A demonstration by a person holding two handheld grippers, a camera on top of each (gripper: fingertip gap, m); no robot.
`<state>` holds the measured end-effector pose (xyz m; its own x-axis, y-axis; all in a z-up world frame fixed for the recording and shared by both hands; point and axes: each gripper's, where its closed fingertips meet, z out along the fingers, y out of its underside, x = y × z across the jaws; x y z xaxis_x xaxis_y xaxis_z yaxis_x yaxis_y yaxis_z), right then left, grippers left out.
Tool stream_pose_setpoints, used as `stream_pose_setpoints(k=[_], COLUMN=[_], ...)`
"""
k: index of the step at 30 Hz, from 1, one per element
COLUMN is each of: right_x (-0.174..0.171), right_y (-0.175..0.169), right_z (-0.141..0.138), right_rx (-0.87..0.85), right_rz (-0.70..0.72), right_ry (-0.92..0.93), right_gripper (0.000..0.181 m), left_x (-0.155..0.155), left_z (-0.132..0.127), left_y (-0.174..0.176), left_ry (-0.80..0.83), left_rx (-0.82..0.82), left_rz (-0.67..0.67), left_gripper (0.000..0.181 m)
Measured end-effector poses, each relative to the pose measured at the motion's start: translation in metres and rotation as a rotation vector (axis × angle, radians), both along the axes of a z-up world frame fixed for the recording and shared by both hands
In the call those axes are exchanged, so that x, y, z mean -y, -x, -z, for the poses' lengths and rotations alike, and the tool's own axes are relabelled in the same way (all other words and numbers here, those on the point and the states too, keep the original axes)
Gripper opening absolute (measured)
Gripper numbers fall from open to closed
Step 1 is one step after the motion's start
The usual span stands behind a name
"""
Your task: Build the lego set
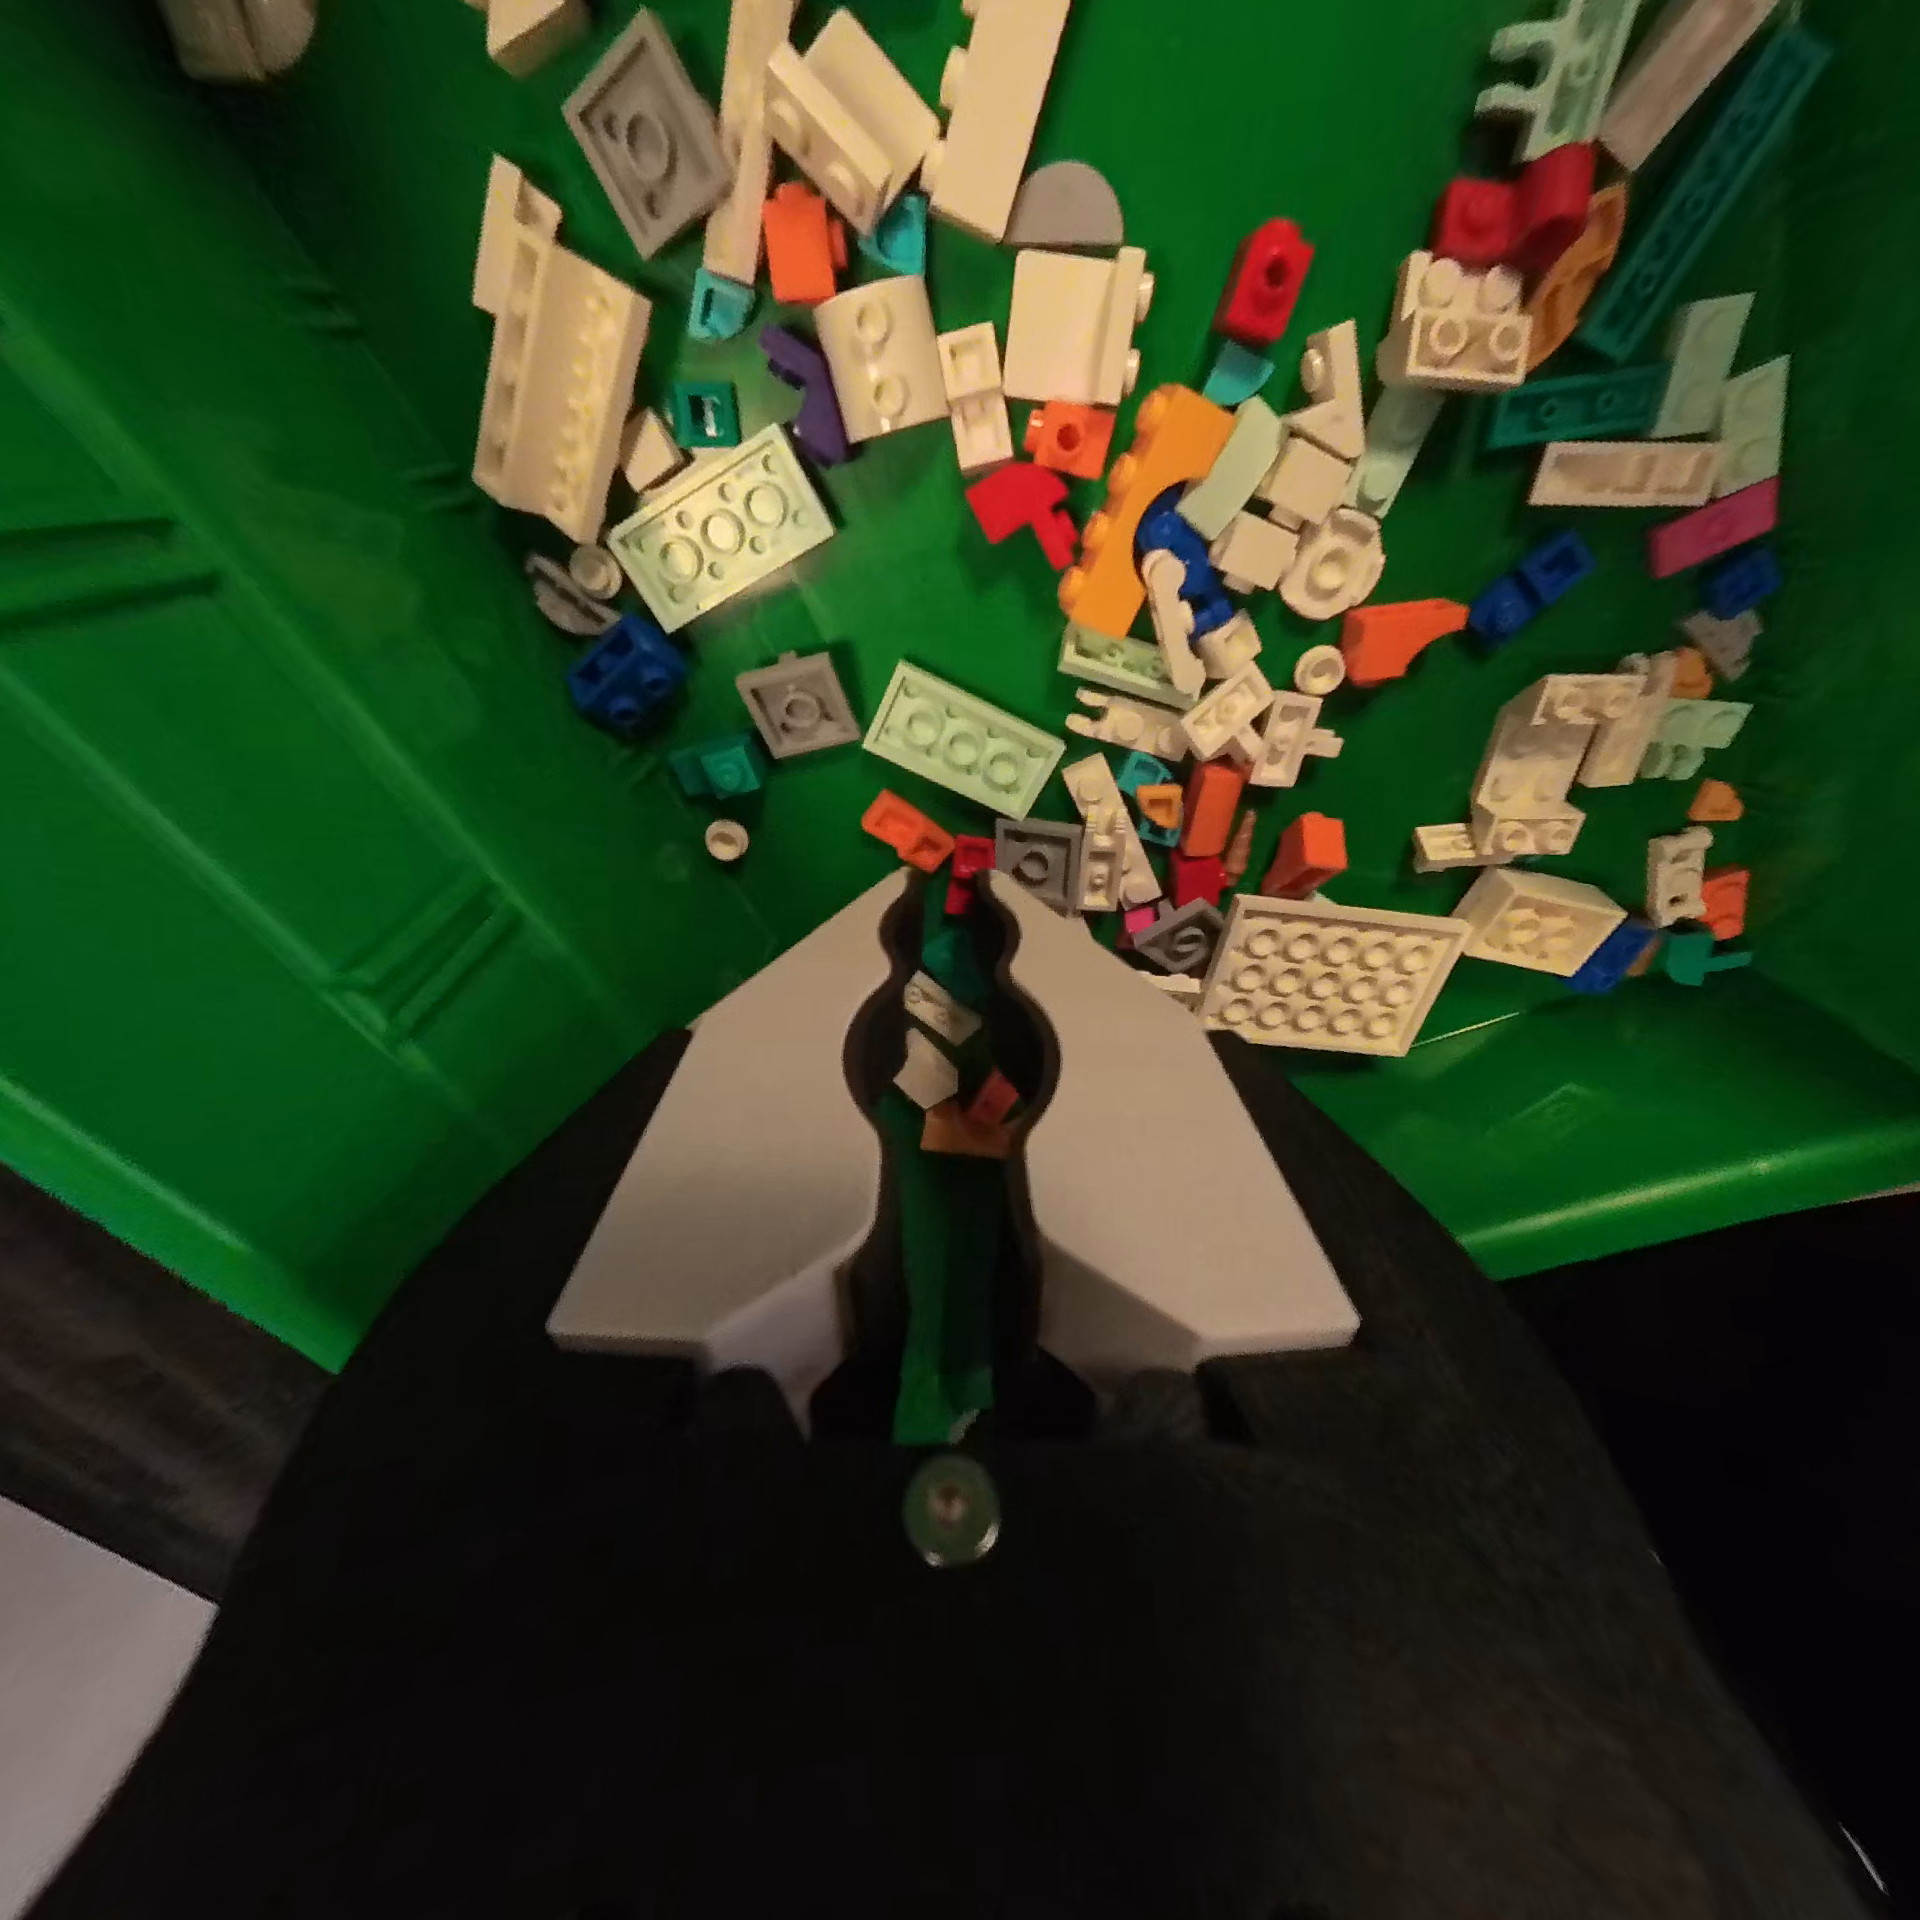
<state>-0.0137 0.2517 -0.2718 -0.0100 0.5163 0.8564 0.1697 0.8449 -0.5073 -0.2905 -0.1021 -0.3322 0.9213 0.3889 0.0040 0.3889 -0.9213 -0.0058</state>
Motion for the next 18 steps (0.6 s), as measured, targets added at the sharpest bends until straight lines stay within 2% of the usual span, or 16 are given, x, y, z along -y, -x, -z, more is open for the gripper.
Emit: stream_pose_setpoints(k=[4, 7, 10, 14, 18], right_x=[0.001, 0.001, 0.002, 0.003, 0.004], right_y=[0.0, 0.0, 0.0, 0.0, 0.0], right_z=[0.0, 0.0, 0.0, 0.001, 0.001], right_rx=[0.0, 0.0, 0.003, 0.005, 0.006], right_rz=[-0.004, -0.006, -0.01, -0.016, -0.02], right_ry=[0.001, 0.002, 0.004, 0.007, 0.007], right_gripper=[0.007, 0.007, 0.008, 0.008, 0.008], left_x=[0.004, 0.011, 0.008, -0.009, -0.008], left_z=[0.002, 0.005, 0.002, -0.007, -0.002], left_y=[-0.002, -0.018, -0.014, 0.007, 0.019], left_ry=[0.017, 0.049, 0.017, -0.111, -0.087], left_rx=[0.006, 0.093, 0.058, -0.049, -0.113], left_rz=[0.0, 0.036, 0.03, -0.032, -0.082], left_gripper=[0.013, 0.019, 0.023, 0.01, 0.002])
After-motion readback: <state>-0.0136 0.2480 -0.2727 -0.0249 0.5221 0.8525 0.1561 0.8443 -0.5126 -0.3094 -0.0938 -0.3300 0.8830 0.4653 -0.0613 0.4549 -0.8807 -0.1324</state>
